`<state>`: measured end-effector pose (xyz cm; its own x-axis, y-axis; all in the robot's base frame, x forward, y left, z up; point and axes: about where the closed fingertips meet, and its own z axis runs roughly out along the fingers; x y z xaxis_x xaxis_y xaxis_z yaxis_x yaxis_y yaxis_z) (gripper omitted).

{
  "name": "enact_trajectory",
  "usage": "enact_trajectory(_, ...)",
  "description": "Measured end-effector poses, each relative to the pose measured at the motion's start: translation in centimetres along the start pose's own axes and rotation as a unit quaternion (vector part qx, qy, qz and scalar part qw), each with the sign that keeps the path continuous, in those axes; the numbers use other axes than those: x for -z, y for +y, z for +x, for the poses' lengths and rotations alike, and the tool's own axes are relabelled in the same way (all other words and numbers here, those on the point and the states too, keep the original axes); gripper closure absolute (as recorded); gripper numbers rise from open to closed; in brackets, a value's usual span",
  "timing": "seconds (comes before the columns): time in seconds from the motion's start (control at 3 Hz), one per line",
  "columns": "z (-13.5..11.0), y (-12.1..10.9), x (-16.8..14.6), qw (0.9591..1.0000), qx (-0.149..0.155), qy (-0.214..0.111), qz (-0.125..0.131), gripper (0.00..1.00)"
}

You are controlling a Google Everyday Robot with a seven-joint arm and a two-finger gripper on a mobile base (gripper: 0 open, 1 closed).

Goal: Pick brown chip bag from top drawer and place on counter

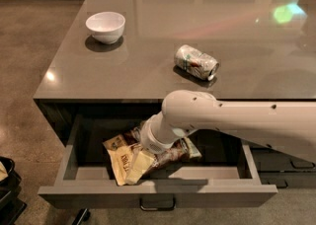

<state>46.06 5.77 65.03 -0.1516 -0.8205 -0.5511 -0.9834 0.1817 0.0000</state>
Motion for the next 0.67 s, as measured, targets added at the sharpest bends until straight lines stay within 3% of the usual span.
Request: enact_trajectory(0.67, 0.00, 0.00, 0.00, 1.0000, 0.000, 0.000, 0.000, 0.42)
